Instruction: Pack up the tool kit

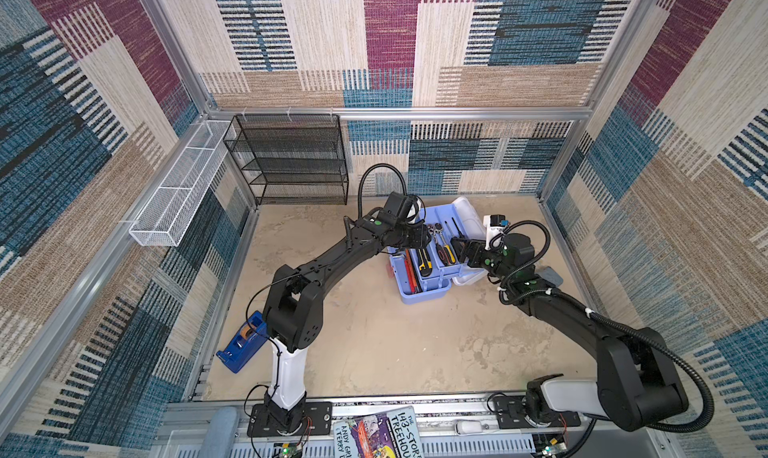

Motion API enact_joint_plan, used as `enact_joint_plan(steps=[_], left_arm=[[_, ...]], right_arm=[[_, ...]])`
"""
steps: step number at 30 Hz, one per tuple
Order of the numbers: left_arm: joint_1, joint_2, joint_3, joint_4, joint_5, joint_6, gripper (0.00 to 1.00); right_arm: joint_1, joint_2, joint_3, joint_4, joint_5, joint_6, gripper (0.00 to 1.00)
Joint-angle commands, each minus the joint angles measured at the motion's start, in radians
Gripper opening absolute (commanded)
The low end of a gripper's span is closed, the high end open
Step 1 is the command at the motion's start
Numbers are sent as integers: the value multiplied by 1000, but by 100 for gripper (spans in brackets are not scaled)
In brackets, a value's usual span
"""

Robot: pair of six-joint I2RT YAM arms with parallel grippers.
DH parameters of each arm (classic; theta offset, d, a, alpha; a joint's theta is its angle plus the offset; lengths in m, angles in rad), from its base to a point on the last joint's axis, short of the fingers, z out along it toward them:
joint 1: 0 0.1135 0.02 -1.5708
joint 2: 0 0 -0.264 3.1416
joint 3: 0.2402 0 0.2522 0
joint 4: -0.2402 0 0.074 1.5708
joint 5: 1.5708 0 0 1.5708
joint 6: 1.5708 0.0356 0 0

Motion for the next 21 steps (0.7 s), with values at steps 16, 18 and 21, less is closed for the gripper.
enact_joint_plan(steps=[16,18,21], left_arm=[[0,67,61,-56,8,-12,41],[0,75,62,-61,10,-12,39],[0,84,63,-67,15,-15,34]], right_arm=[[29,7,28,-5,13,-12,85],[30,5,34,-10,16,-11,85],[32,2,42,-23,25,-16,85]])
